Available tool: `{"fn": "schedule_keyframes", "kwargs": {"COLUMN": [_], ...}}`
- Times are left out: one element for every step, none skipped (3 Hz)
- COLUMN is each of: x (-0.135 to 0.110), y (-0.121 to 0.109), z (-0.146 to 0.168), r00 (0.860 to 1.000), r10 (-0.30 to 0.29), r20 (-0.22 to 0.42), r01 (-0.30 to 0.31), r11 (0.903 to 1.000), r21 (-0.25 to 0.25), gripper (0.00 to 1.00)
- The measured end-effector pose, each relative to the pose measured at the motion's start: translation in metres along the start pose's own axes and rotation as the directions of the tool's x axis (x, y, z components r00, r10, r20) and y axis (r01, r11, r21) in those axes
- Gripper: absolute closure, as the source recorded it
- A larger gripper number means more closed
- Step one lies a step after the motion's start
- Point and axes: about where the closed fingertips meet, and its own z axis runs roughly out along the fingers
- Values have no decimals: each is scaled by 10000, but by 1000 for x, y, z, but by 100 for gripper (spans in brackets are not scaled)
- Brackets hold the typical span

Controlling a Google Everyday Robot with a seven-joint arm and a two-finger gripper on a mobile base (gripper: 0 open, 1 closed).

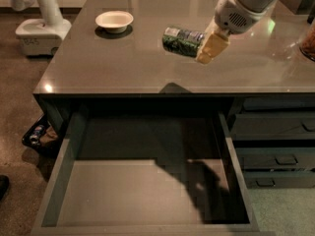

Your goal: Place green can into top drawer

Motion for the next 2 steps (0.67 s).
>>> {"fn": "schedule_keyframes", "kwargs": {"x": [2, -1], "y": [3, 5], "z": [-1, 2], "r00": [10000, 9999], "r10": [-26, -150], "r20": [2, 52], "r01": [26, 151], "r11": [10000, 9997], "r21": [-70, -176], "gripper": [100, 100]}}
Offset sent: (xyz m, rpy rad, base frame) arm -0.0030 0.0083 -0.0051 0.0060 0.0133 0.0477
